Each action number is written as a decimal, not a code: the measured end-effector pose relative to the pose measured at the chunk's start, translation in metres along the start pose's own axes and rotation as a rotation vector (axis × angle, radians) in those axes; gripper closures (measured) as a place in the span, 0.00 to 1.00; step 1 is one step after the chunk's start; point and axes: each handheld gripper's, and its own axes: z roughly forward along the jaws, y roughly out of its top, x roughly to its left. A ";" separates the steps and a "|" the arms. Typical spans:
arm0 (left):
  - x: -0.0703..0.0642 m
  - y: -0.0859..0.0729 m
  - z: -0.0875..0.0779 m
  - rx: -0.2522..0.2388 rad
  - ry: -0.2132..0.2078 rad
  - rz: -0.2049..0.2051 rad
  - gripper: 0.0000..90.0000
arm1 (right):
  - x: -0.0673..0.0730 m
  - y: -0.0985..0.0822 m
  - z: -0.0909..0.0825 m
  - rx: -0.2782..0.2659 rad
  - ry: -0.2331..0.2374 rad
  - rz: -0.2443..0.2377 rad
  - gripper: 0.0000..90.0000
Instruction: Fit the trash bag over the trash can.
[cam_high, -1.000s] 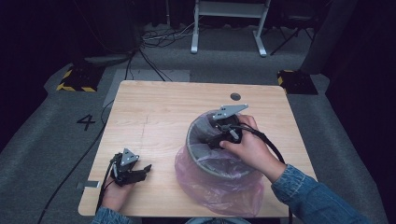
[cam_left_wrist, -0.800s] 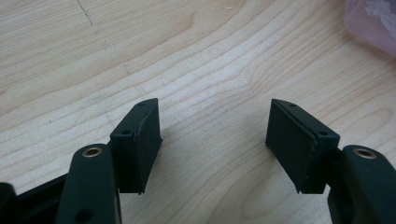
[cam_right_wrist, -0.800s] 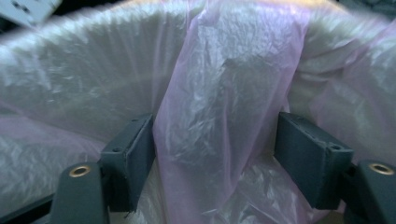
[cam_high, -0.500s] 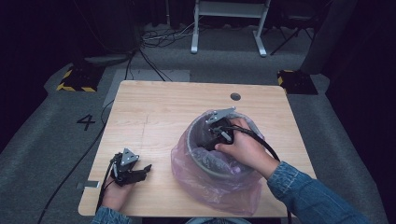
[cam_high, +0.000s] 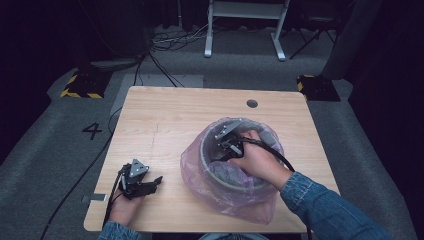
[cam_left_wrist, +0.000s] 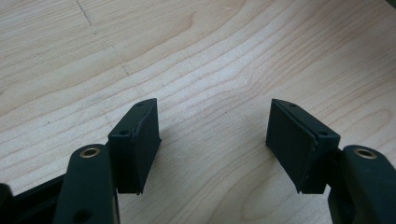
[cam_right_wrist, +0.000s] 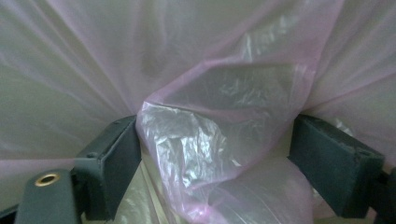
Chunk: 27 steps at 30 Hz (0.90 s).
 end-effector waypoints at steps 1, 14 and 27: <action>0.000 0.000 0.000 0.000 0.000 0.001 0.38 | 0.000 -0.001 0.002 0.008 0.009 0.005 0.19; 0.000 0.000 0.000 0.001 0.001 0.002 0.38 | -0.004 0.008 -0.047 -0.121 0.088 0.029 0.24; 0.000 0.000 0.000 0.001 0.001 0.001 0.38 | 0.022 0.015 -0.103 -0.335 0.215 -0.094 0.25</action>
